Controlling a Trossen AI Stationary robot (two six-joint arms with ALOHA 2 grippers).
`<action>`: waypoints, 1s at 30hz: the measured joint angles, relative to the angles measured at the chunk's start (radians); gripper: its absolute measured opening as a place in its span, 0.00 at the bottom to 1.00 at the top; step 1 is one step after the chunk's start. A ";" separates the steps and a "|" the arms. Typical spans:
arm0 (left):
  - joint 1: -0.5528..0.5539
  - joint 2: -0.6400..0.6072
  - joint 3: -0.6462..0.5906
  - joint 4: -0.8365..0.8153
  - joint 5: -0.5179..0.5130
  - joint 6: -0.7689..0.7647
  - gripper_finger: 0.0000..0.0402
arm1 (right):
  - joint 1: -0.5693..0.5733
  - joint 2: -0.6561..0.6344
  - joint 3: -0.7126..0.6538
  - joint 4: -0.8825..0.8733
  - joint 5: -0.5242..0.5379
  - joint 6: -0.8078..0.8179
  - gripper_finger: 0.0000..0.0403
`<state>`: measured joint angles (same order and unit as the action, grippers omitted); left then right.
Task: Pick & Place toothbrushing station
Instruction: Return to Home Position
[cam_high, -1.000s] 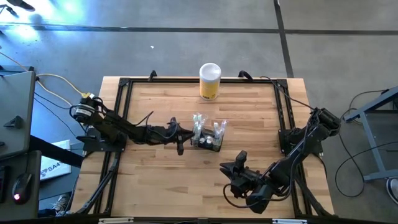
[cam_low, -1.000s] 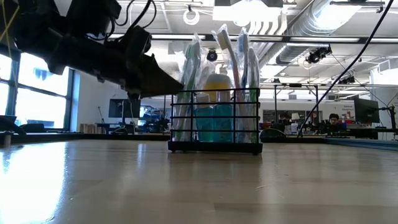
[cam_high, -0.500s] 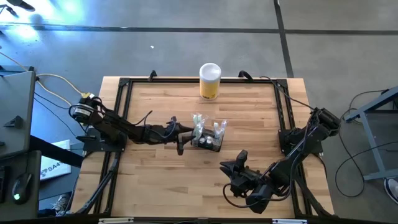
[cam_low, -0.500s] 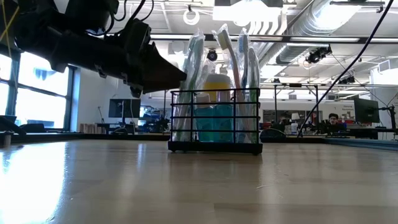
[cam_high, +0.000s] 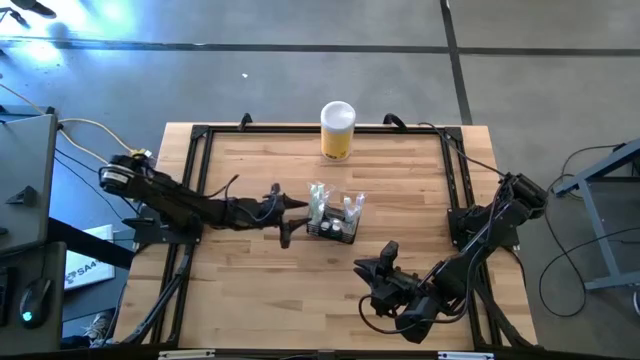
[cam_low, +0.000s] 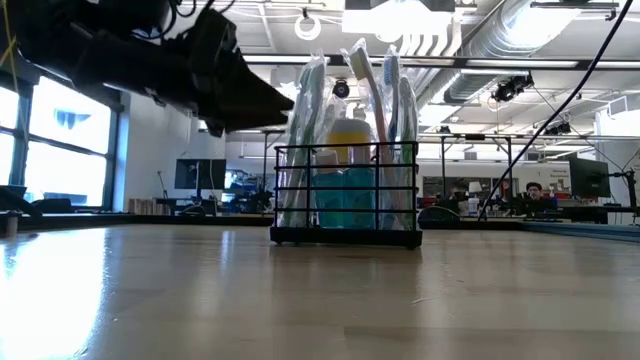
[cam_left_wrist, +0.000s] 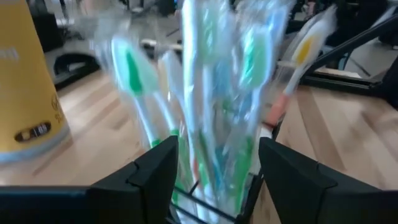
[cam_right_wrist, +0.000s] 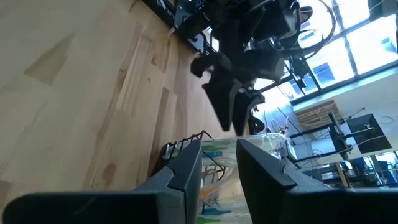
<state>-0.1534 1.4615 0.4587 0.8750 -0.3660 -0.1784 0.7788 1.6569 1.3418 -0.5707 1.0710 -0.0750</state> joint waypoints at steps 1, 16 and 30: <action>-0.004 -0.016 0.000 -0.008 -0.001 0.017 0.54 | 0.000 0.000 0.000 0.000 0.000 0.000 0.23; -0.069 -0.542 0.000 -0.535 -0.169 0.201 0.46 | 0.029 -0.126 0.001 -0.476 -0.089 0.286 0.20; -0.070 -1.023 0.000 -1.041 -0.231 0.147 0.03 | 0.022 -0.659 -0.339 -0.482 -0.119 0.553 0.01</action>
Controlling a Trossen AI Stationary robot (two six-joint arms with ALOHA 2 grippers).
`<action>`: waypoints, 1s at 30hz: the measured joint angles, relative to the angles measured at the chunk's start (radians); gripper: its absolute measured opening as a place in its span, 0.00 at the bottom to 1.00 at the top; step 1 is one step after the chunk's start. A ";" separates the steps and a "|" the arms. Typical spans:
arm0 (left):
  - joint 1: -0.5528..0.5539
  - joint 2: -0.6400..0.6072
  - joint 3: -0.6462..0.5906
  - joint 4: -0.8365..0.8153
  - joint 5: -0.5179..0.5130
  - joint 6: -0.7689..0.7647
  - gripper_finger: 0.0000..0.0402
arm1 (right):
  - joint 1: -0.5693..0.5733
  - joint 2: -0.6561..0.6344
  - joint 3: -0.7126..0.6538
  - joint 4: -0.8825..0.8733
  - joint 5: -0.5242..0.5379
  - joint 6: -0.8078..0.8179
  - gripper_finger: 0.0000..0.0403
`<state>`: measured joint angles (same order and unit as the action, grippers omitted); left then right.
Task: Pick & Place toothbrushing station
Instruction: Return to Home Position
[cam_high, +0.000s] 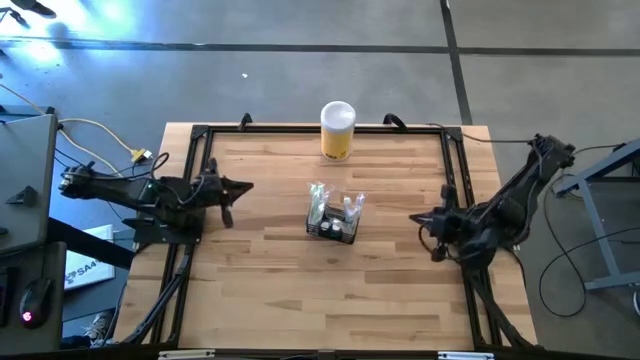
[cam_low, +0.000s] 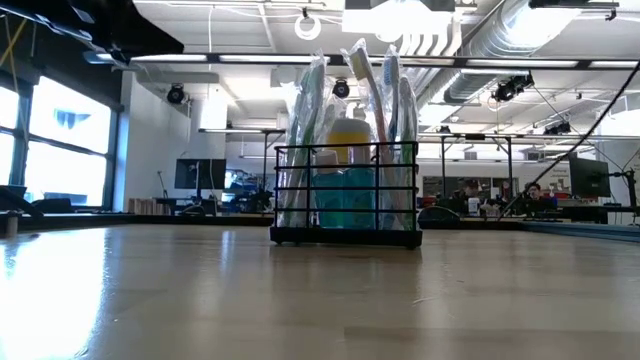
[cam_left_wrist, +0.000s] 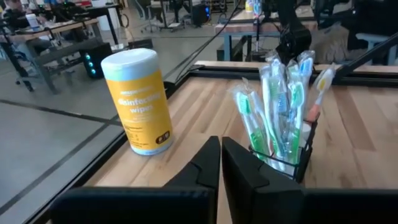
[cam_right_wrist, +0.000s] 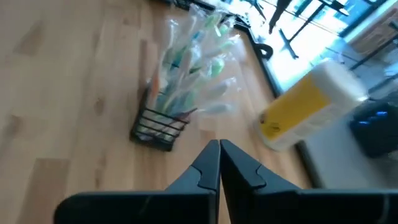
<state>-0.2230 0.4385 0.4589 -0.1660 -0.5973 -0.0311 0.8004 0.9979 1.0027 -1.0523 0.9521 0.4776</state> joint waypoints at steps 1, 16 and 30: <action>0.000 -0.011 0.000 -0.009 0.000 0.000 0.02 | 0.000 -0.048 -0.054 0.054 -0.001 -0.016 0.01; 0.000 -0.049 -0.037 -0.099 -0.028 0.001 0.00 | -0.237 -0.744 -0.661 0.896 -0.477 -0.609 0.00; 0.000 -0.309 -0.306 -0.020 0.004 -0.074 0.00 | -0.402 -0.917 -0.811 0.944 -0.619 -0.632 0.00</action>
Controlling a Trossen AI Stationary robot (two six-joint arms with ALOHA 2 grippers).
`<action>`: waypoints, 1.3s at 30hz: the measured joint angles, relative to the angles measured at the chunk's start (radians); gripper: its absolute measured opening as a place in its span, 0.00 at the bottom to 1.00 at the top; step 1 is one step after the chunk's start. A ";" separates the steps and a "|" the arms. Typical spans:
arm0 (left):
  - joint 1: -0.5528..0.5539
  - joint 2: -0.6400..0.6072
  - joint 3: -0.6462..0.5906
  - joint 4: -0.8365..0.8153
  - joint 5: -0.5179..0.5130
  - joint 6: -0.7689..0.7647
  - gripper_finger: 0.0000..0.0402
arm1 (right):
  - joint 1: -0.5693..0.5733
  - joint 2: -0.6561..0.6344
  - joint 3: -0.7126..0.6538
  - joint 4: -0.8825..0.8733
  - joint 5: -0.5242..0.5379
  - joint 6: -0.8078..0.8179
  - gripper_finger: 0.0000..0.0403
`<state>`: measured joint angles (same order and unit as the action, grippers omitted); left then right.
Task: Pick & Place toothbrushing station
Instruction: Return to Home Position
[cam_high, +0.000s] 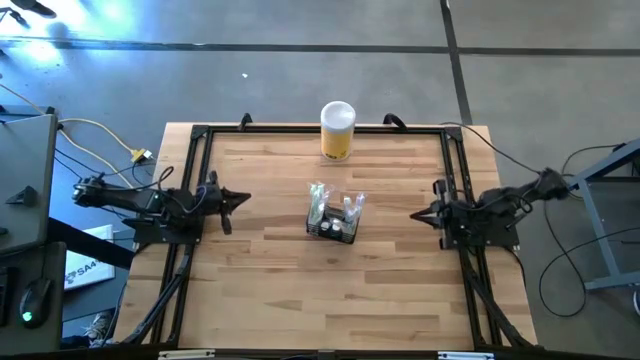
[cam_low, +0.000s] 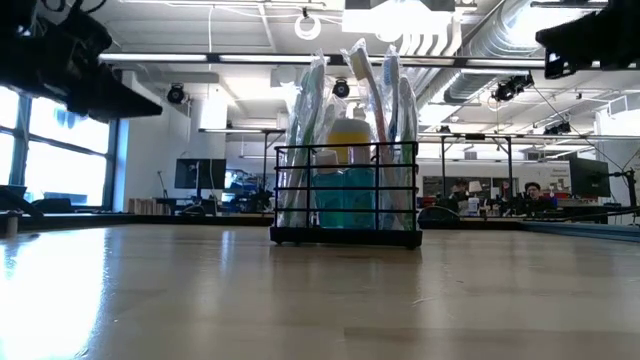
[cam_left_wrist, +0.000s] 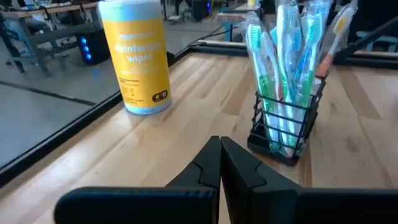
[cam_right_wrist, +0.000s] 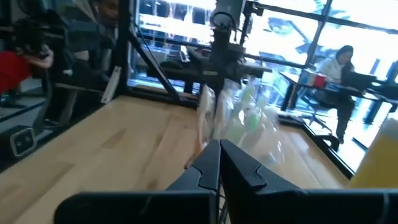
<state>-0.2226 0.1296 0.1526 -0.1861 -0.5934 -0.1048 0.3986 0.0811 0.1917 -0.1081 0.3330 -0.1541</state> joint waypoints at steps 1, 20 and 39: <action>0.000 -0.022 -0.019 0.007 0.000 0.004 0.00 | -0.010 0.000 -0.012 0.008 -0.001 0.003 0.00; 0.000 -0.124 -0.066 -0.003 0.289 0.076 0.00 | -0.226 0.015 -0.183 0.158 -0.279 0.105 0.00; 0.000 -0.112 -0.141 0.192 0.547 0.031 0.00 | -0.288 0.016 -0.184 0.133 -0.294 0.158 0.00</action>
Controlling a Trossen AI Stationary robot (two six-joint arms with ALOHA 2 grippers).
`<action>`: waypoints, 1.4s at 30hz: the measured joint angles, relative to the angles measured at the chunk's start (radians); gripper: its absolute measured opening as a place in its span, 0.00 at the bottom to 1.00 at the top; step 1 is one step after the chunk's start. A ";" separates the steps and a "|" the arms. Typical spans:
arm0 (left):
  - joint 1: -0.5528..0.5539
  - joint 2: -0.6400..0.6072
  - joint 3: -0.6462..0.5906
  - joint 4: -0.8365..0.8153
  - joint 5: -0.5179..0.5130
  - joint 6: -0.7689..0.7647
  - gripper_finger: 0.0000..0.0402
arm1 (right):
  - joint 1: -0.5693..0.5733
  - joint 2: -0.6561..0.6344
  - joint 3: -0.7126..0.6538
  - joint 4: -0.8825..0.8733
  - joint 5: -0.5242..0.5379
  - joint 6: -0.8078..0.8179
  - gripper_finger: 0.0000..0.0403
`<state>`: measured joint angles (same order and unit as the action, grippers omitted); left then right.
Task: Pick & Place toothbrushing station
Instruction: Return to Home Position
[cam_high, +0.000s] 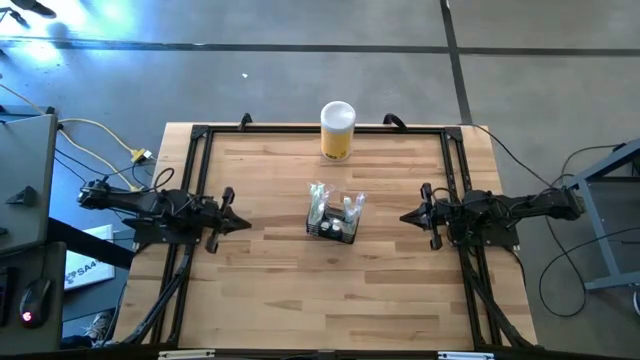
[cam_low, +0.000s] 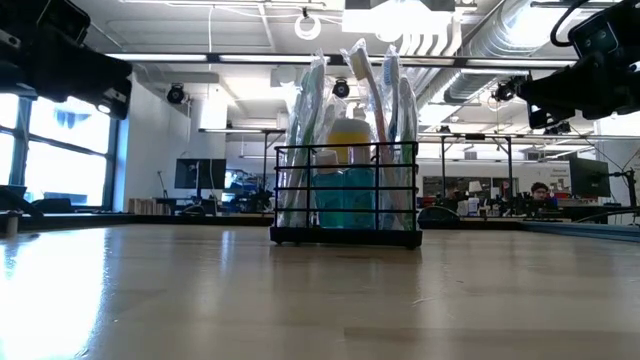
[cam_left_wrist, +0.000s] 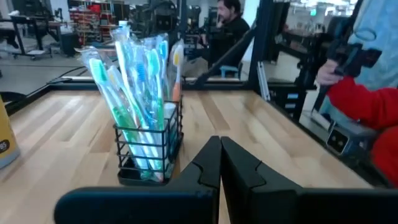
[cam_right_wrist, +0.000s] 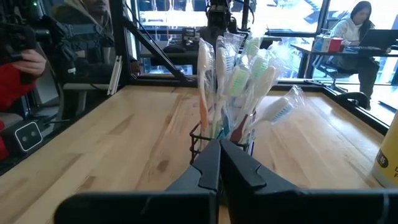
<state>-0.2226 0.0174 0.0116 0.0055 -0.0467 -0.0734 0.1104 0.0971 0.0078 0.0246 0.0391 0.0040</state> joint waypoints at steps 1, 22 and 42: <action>0.000 0.001 0.000 0.000 0.000 0.010 0.00 | 0.000 0.000 0.000 -0.001 0.000 0.000 0.00; 0.000 0.002 -0.001 0.027 -0.079 0.025 0.00 | 0.000 0.000 -0.002 0.006 0.006 -0.054 0.00; 0.000 0.042 -0.001 0.037 -0.153 0.047 0.00 | 0.000 0.000 -0.002 0.008 0.006 -0.053 0.00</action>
<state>-0.2226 0.0596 0.0109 0.0429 -0.1996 -0.0269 0.1108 0.0971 0.0055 0.0326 0.0456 -0.0494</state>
